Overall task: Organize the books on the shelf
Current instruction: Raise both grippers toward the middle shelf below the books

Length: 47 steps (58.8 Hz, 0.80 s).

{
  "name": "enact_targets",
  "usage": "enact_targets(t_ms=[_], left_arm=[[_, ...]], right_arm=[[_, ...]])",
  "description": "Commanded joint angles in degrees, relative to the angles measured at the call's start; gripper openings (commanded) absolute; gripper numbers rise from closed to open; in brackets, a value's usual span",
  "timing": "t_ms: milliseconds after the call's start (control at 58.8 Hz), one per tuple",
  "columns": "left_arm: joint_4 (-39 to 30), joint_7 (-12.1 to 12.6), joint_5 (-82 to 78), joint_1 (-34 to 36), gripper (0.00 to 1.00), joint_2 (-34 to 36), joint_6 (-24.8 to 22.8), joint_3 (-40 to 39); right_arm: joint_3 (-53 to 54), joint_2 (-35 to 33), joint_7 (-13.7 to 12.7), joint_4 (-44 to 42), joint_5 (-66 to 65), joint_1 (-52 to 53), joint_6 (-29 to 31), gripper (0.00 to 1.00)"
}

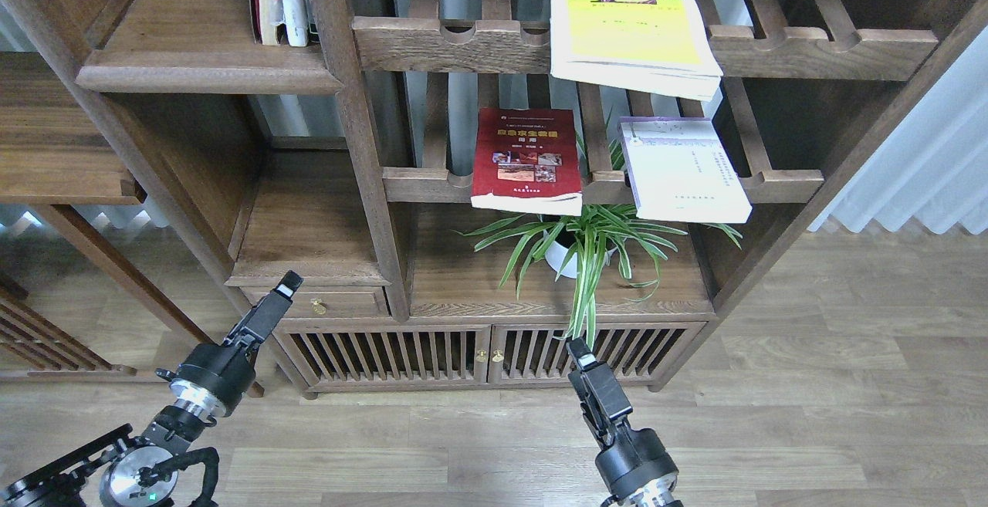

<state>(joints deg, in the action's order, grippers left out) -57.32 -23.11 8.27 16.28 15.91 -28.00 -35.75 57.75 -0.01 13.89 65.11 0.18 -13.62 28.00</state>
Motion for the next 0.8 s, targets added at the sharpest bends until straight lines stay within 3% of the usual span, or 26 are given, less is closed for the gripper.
enact_targets(t_ms=[0,272,783], left_arm=[[-2.0,0.0,3.5,-1.3,1.00,-4.7,0.0,-2.3],[-5.4,0.7,5.6,-0.6,1.00,-4.5,0.0,-1.9],[-5.5,0.9,5.2,1.7,1.00,-3.9,0.0,-3.5]], right_arm=[[0.1,0.0,0.0,0.2,0.0,0.0,0.0,0.99],[1.3,0.0,0.0,0.7,0.4,0.5,0.0,0.99],[1.4,0.0,0.0,0.8,0.4,1.5,0.0,0.99]])
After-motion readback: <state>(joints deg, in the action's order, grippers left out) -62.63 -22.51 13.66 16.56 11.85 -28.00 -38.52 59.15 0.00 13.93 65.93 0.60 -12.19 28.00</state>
